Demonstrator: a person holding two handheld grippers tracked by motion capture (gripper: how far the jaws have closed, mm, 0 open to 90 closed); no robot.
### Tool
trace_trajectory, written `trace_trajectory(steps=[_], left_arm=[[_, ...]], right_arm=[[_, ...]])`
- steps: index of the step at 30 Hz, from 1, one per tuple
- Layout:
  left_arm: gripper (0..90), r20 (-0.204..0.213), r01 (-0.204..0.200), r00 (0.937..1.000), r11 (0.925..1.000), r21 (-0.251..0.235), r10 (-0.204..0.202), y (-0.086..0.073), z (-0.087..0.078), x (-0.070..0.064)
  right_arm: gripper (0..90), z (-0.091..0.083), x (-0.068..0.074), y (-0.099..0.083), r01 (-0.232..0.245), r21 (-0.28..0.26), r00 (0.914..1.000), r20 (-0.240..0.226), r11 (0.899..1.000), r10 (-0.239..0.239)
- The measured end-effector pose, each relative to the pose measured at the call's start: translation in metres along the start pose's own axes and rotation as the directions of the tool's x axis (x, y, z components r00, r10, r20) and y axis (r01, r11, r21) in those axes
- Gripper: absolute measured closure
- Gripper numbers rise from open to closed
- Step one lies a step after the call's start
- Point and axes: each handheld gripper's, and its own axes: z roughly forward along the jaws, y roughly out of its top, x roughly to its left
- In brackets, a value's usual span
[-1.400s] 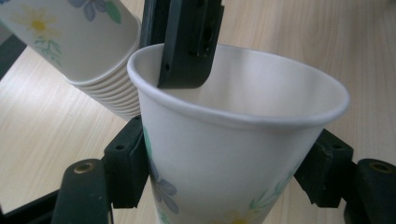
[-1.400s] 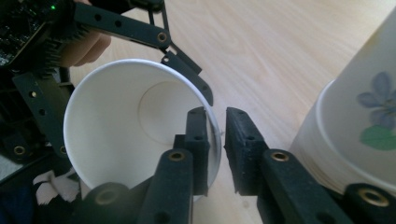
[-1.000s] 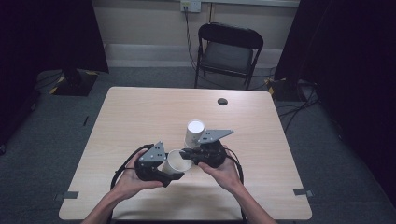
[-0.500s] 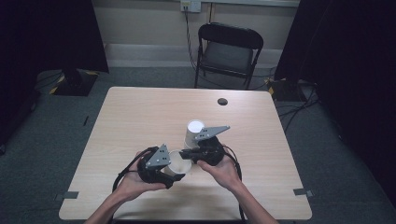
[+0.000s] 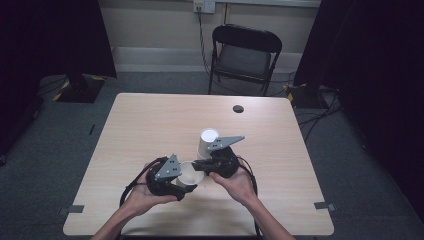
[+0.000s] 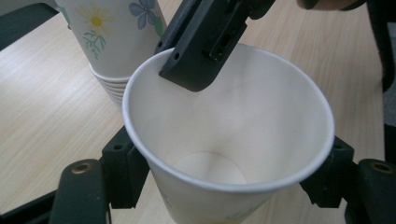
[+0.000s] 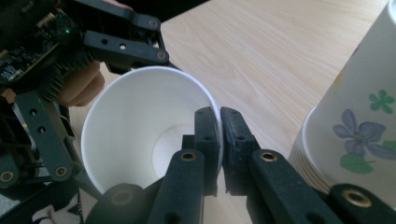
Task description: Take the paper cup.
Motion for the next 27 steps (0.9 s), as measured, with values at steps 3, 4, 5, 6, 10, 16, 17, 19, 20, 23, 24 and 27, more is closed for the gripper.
trace_trajectory(steps=[3,4,5,6,10,16,17,19,20,23,24,27], left_arm=[[30.7,0.011,0.017,0.9998,0.9997,-0.016,-0.017,-0.001,-0.001,0.001],[31.2,0.014,0.025,0.9996,0.9995,-0.019,-0.025,-0.001,-0.001,0.002],[31.3,0.014,0.031,0.9994,0.9992,-0.026,-0.031,-0.002,-0.002,0.003],[31.2,0.013,0.039,0.9992,0.9988,-0.029,-0.038,-0.003,-0.003,0.004],[31.3,0.005,0.071,0.9975,0.9967,-0.041,-0.071,-0.009,-0.007,0.008],[31.4,-0.008,0.095,0.9955,0.995,-0.033,-0.095,-0.017,-0.009,0.012],[31.4,-0.01,0.096,0.9953,0.9948,-0.034,-0.096,-0.017,-0.009,0.013],[31.4,-0.013,0.099,0.995,0.9945,-0.035,-0.099,-0.017,-0.01,0.014],[31.4,-0.015,0.105,0.9943,0.9937,-0.041,-0.105,-0.017,-0.01,0.014],[31.5,-0.013,0.115,0.9932,0.9923,-0.048,-0.115,-0.019,-0.012,0.017],[31.4,-0.017,0.127,0.9916,0.9906,-0.051,-0.128,-0.02,-0.013,0.018],[31.7,-0.025,0.169,0.9848,0.9816,-0.088,-0.172,-0.023,-0.018,0.023]], right_arm=[[81.4,0.0,0.001,-0.001,0.003,-0.018,1.0,0.006,1.0,-0.003],[79.3,0.0,0.001,-0.001,0.009,-0.025,0.9999,0.005,1.0,-0.009],[77.4,-0.001,0.002,-0.001,0.014,-0.034,0.9999,0.002,0.999,-0.014],[76.5,-0.001,0.002,-0.001,0.009,-0.045,1.0,-0.002,0.999,-0.009],[75.0,-0.002,0.004,-0.001,0.008,-0.071,1.0,-0.001,0.997,-0.008],[72.9,-0.005,0.004,-0.002,0.005,-0.094,0.9999,0.012,0.996,-0.003],[72.7,-0.006,0.005,-0.003,0.007,-0.098,0.9999,0.013,0.995,-0.006],[72.2,-0.008,0.006,-0.003,0.013,-0.103,0.9998,0.019,0.995,-0.011],[72.1,-0.009,0.005,-0.004,0.012,-0.108,0.9997,0.021,0.994,-0.01],[71.5,-0.013,0.004,-0.006,0.01,-0.122,0.9997,0.021,0.992,-0.007],[70.5,-0.014,0.004,-0.007,0.008,-0.122,0.9998,0.018,0.993,-0.006],[68.1,-0.016,0.002,-0.011,0.011,-0.118,0.9999,0.013,0.993,-0.01]])
